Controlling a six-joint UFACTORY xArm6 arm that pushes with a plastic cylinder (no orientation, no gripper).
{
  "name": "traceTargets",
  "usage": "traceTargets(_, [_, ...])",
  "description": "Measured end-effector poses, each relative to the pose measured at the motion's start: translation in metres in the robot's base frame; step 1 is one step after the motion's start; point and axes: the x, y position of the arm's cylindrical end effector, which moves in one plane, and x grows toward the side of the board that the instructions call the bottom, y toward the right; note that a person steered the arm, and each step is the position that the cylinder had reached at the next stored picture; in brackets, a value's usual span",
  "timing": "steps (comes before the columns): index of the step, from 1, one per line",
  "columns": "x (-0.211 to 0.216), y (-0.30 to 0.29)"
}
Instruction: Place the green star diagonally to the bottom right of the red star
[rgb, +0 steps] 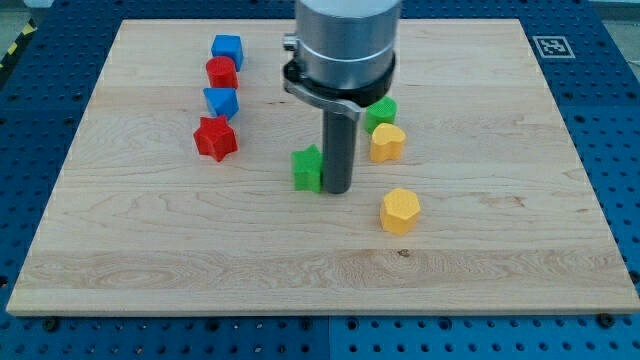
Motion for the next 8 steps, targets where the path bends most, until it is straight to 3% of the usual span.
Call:
traceTargets(3, [-0.033,0.030])
traceTargets(8, [-0.029,-0.036])
